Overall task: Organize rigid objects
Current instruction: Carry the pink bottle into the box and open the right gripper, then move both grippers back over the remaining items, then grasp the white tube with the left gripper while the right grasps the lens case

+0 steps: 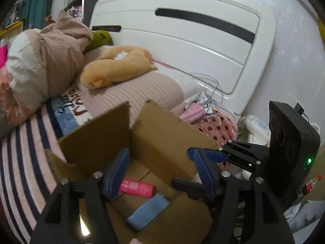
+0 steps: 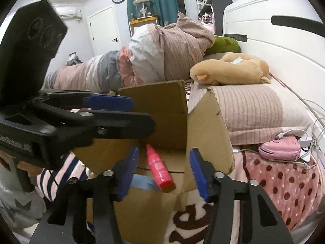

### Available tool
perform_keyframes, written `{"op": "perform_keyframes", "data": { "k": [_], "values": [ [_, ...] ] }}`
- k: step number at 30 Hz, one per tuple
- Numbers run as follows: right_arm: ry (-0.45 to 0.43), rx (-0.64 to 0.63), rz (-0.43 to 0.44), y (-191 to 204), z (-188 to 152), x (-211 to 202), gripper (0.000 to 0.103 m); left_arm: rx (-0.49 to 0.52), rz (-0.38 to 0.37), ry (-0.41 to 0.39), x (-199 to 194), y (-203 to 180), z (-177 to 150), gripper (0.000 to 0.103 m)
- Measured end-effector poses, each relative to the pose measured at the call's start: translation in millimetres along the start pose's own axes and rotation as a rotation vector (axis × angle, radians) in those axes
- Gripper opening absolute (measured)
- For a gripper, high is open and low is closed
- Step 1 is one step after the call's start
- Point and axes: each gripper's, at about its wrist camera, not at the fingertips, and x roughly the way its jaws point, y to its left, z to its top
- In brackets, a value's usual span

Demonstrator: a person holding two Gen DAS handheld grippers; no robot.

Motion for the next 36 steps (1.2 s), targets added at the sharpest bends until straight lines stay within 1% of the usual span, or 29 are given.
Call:
{"op": "perform_keyframes", "data": {
  "k": [2,3,8,10,14,17,18,21,23,25,27,30,33,36],
  "values": [
    [-0.006,-0.004,0.015,6.3,4.9,-1.7,0.055,-0.014,0.031,-0.022,-17.0,8.5,-3.1,0.069],
    [-0.011,-0.009,0.026,11.3,8.2,-2.9,0.057,-0.022,0.049,-0.035,-26.9,14.1,-5.3,0.069],
    [-0.040,-0.072,0.083,53.2,25.1,-4.9,0.058,-0.092,0.148,-0.095,-82.0,52.9,-26.2,0.073],
    [-0.046,-0.103,0.127,77.6,31.5,-1.8,0.058,-0.129,0.200,-0.121,-106.9,74.5,-40.4,0.075],
    [-0.033,-0.145,0.230,125.0,39.8,10.3,0.058,-0.193,0.291,-0.137,-142.2,114.1,-73.7,0.077],
    [0.009,-0.182,0.297,163.2,41.7,28.6,0.058,-0.240,0.339,-0.133,-158.0,141.1,-104.1,0.077],
    [0.036,-0.198,0.316,178.2,40.2,38.6,0.058,-0.254,0.357,-0.127,-161.3,150.6,-116.2,0.077],
    [0.101,-0.221,0.341,205.3,30.4,63.0,0.058,-0.285,0.386,-0.093,-159.8,173.5,-146.5,0.077],
    [0.156,-0.221,0.347,216.9,22.2,83.0,0.058,-0.305,0.368,-0.074,-153.1,186.2,-164.1,0.077],
    [0.214,-0.215,0.335,224.4,12.1,105.8,0.058,-0.343,0.311,-0.059,-143.5,198.5,-179.0,0.077],
    [0.267,-0.204,0.310,226.3,3.0,128.1,0.058,-0.386,0.265,-0.040,-131.4,211.4,-192.3,0.077],
    [0.332,-0.207,0.258,224.4,-9.8,156.6,0.058,-0.408,0.235,-0.016,-111.9,222.8,-204.0,0.076],
    [0.382,-0.215,0.198,222.9,-20.0,181.7,0.058,-0.417,0.193,0.004,-91.9,229.1,-211.2,0.068],
    [0.421,-0.210,0.185,218.7,-25.7,200.3,0.058,-0.422,0.172,0.034,-69.5,236.2,-211.8,0.060]
  ]
}}
